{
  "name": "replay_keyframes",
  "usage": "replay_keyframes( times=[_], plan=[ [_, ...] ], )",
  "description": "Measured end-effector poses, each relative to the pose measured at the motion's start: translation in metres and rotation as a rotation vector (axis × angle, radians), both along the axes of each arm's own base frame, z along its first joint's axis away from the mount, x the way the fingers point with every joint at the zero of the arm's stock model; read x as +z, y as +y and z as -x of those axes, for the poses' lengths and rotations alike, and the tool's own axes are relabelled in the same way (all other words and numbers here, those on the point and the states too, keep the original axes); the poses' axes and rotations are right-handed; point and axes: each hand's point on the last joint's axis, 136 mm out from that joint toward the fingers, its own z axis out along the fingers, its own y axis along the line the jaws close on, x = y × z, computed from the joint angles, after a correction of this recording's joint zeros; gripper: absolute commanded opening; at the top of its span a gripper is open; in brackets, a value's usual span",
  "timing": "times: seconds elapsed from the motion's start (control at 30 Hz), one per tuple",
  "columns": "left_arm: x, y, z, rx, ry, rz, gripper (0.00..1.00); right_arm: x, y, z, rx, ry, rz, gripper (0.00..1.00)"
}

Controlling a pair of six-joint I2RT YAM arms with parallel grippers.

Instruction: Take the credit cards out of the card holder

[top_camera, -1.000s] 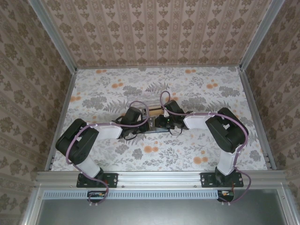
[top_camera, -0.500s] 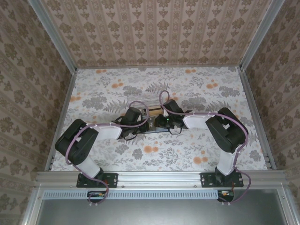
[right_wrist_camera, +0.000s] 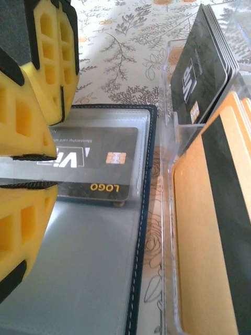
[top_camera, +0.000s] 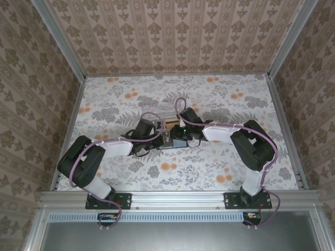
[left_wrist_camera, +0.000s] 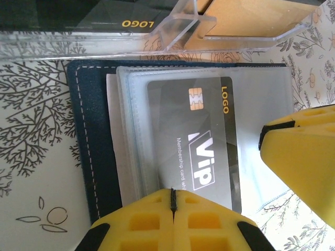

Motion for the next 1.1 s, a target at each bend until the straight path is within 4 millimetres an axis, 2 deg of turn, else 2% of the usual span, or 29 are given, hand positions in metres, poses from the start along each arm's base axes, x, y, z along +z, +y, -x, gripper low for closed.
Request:
replay_keyframes(
  times=[0.43,0.7,0.8,1.03,1.1],
  plan=[
    [-0.008,0.005,0.005,0.002,0.015,-0.007,0.0,-0.02,-0.003,0.002,-0.007,0.037,0.042,0.23],
    [-0.008,0.003,0.004,-0.003,0.012,0.002,0.0,-0.02,0.0,0.003,0.002,0.036,0.035,0.21],
    [-0.009,0.002,0.004,-0.005,0.011,0.004,0.0,-0.019,0.003,0.005,0.009,0.038,0.031,0.18],
    [-0.009,0.002,0.004,-0.004,0.011,0.003,0.0,-0.019,0.002,0.004,0.004,0.039,0.027,0.01],
    [-0.009,0.002,0.004,-0.004,0.01,0.003,0.0,-0.019,0.002,0.004,0.001,0.036,0.022,0.0]
  ],
)
